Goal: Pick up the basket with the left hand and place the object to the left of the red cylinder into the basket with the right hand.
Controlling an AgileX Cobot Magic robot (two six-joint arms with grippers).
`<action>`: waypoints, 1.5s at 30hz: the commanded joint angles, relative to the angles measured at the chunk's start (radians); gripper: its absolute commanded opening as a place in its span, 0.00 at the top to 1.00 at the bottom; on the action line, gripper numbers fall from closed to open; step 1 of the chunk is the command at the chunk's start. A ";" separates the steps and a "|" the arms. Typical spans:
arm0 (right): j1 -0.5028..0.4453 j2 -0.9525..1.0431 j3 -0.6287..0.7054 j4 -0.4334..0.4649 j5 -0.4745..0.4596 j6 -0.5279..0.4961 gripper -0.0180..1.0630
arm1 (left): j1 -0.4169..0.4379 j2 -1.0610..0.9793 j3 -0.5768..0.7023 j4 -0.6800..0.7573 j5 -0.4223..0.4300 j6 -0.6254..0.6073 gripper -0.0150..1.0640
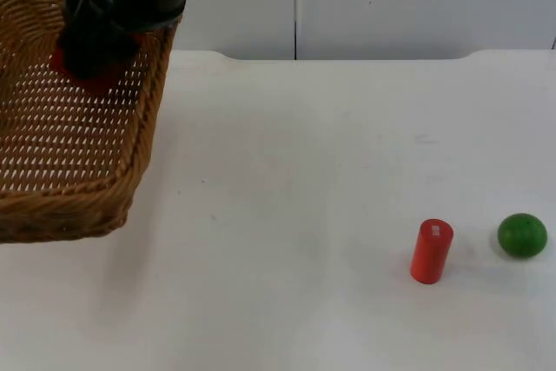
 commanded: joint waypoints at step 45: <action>-0.254 -1.002 1.047 -0.108 -0.104 0.310 0.01 | 0.001 -0.016 0.000 -0.040 -0.024 0.010 0.99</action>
